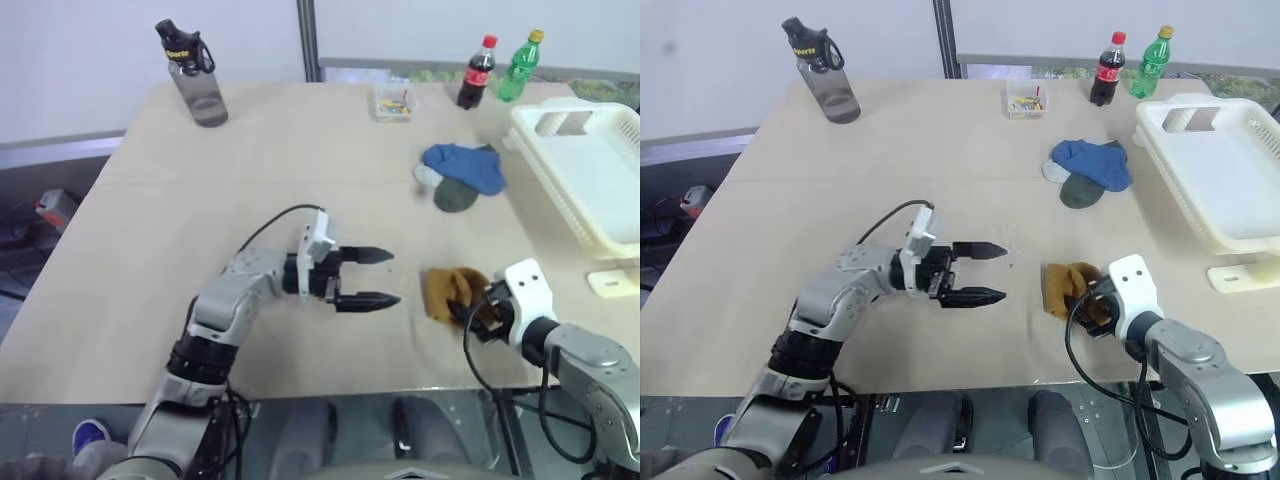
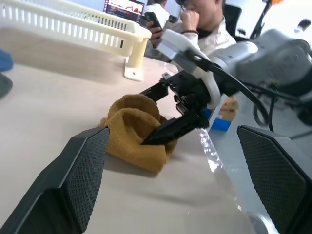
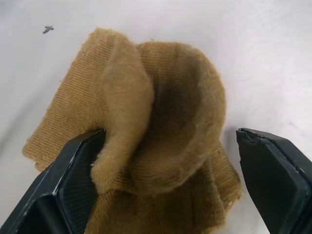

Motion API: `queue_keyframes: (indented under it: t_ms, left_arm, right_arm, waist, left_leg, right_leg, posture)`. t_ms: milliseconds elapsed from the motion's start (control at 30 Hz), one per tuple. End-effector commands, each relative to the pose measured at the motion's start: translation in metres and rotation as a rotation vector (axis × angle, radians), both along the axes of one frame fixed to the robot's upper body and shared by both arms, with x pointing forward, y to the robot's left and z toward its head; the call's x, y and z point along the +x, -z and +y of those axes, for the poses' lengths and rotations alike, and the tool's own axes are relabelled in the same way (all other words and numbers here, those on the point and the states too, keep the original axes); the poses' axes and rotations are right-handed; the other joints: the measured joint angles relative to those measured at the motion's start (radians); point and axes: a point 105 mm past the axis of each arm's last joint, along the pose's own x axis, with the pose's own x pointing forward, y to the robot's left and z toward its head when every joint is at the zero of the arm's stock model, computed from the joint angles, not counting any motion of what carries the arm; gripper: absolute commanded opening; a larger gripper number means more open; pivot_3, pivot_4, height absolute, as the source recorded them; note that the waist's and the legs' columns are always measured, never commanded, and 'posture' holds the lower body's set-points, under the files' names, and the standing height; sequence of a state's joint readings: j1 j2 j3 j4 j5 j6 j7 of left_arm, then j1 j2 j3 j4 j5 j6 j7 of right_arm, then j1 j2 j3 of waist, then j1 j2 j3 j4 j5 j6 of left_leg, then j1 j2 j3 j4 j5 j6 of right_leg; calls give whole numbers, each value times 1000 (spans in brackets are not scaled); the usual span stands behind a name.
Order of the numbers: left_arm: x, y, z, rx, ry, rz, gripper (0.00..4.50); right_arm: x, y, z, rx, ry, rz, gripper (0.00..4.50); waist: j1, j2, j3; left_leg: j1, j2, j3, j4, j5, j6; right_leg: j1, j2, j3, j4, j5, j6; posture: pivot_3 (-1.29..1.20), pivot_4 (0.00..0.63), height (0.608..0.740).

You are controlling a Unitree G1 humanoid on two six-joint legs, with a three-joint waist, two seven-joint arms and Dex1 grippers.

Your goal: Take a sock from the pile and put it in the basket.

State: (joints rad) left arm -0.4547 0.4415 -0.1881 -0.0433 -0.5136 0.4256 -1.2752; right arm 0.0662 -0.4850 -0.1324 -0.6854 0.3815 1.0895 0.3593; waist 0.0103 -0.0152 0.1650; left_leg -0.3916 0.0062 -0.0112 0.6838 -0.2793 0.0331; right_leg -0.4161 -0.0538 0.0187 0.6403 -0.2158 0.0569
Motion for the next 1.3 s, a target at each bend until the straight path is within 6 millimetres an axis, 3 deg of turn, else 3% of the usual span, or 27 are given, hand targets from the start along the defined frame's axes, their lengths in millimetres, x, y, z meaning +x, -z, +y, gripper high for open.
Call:
queue_keyframes:
  t_ms: [33,100,200,233,367,433,567,733,867,967,1100,1300]
  left_arm:
    - [-4,-4,4,6,33,-64,4500]
    - [-5,-4,5,7,39,-68,4500]
    - [-3,-4,6,17,17,-95,4500]
    - [-2,-4,7,20,10,-103,4500]
    - [1,-4,8,21,-20,-108,4500]
    - [3,-4,8,10,-41,-106,4500]
    - [8,-13,6,-58,-90,-88,4500]
    - [13,-39,-8,-156,-119,-100,4500]
    - [26,-58,-28,-216,-191,-130,4500]
    - [45,-70,-42,-270,-308,-152,4500]
    - [55,-80,-52,-328,-386,-164,4500]
    - [60,-84,-56,-367,-458,-198,4500]
  right_arm:
    - [-8,36,-4,1,-11,193,4406]
    - [-6,43,-7,10,-3,232,3866]
    - [-7,52,-8,27,-11,282,2545]
    - [-7,53,-7,37,-17,289,2352]
    - [-8,49,-2,99,-20,288,531]
    - [-1,41,1,176,9,247,11]
    - [27,-11,2,479,102,25,11]
    - [58,-87,-35,673,245,-280,11]
    - [84,-143,-84,630,395,-472,11]
    - [113,-174,-144,579,634,-556,11]
    - [140,-181,-186,544,777,-556,11]
    - [158,-134,-212,534,862,-406,11]
  waist:
    - [0,0,0]
    - [-3,-4,-3]
    - [-6,-11,-9]
    - [-5,-13,-11]
    - [-4,-16,-13]
    - [-4,-17,-14]
    - [-13,-14,-12]
    - [-23,1,0]
    - [-19,3,1]
    - [-22,6,2]
    - [-22,6,2]
    - [-28,6,3]
  left_leg:
    - [1,0,0,0,0,0]
    - [5,0,0,0,0,0]
    - [8,1,0,-1,0,1]
    - [8,2,-1,-1,0,1]
    - [11,4,-1,0,0,1]
    - [11,4,-1,0,0,1]
    - [11,5,-1,-1,-1,1]
    - [6,4,3,0,0,1]
    - [3,1,1,-2,0,1]
    - [-3,-1,3,0,-1,1]
    - [-5,-1,6,-2,-1,2]
    - [-4,-1,9,-11,-1,2]
  right_leg:
    - [1,0,0,0,-1,-1]
    - [4,0,0,0,-2,-3]
    - [6,1,1,0,-3,-1]
    - [7,1,1,0,-3,-1]
    - [10,0,1,-1,-4,0]
    - [10,0,1,-1,-4,0]
    - [10,1,1,-1,-3,-1]
    - [3,0,6,2,1,2]
    - [2,1,2,1,1,1]
    - [-3,0,2,0,1,2]
    - [-4,0,2,-3,1,2]
    - [-5,0,4,-9,1,2]
  posture:
    - [0,150,740]
    - [0,150,740]
    - [0,150,740]
    - [0,150,740]
    - [0,150,740]
    - [0,150,740]
    - [0,150,740]
    - [0,150,740]
    - [0,150,740]
    - [0,150,740]
    - [0,150,740]
    - [0,150,740]
